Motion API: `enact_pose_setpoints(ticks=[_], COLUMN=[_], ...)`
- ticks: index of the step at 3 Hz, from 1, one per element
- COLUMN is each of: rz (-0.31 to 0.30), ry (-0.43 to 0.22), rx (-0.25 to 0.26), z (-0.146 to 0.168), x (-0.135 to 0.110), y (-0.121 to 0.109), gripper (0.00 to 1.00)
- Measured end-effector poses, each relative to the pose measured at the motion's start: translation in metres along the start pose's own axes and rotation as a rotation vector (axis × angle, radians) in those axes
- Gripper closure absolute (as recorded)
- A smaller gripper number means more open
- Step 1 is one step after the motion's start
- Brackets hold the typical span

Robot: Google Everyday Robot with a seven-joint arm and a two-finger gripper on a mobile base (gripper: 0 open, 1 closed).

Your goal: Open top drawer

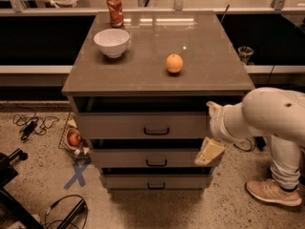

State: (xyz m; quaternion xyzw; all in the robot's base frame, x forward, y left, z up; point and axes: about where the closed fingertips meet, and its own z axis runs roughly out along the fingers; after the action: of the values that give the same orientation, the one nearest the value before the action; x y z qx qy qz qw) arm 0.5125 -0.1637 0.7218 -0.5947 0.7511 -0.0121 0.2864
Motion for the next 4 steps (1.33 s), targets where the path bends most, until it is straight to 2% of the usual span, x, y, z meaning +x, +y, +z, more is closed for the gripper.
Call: enact_pose_setpoints(ticks=[2, 4], rz=[0.004, 0.007], ry=[0.059, 0.082], rx=[-0.058, -0.105], z=[0.037, 0.061], x=[0.012, 0.018], y=[-0.019, -0.028], gripper=[0.0, 0.0])
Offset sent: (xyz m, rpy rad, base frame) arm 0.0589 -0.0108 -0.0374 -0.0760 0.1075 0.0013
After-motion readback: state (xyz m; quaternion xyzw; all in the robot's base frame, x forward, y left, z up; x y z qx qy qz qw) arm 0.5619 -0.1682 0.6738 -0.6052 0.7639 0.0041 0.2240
